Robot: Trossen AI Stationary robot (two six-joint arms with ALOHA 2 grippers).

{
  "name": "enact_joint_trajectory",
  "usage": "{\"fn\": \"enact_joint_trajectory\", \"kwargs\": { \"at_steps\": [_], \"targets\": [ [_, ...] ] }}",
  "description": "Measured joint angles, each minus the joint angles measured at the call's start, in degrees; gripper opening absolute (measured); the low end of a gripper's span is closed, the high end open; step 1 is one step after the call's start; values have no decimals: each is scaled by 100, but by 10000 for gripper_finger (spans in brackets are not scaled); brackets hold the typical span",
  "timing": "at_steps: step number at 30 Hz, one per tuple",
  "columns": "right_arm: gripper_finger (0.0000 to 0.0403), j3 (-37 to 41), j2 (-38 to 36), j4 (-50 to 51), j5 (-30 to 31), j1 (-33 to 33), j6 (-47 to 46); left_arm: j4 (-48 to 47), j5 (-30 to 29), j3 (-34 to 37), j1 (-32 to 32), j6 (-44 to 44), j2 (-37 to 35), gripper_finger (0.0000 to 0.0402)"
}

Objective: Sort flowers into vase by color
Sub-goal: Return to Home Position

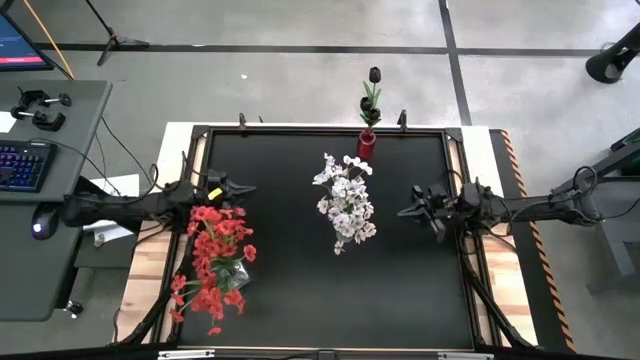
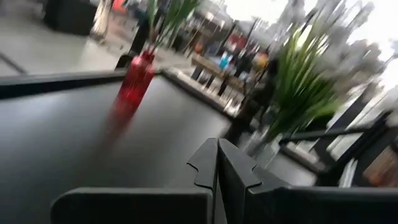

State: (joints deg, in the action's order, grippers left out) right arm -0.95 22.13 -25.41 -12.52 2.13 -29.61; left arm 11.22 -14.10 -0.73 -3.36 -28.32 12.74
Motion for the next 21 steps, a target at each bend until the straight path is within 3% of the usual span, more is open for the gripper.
{"fn": "enact_joint_trajectory", "kwargs": {
  "at_steps": [4,9,13,21],
  "targets": [
    [0,-2,-354,898,1,-26,4,-880,7,0,-3,2,-470,0],
    [0,-7,-1376,2351,-3,-31,6,-725,61,0,-1,1,-1261,0],
    [0,-10,-2205,2337,91,-11,7,-344,60,4,-7,4,-1251,0],
    [0,35,-2212,2043,1,11,8,-385,93,4,113,1,-1258,0]
  ]
}}
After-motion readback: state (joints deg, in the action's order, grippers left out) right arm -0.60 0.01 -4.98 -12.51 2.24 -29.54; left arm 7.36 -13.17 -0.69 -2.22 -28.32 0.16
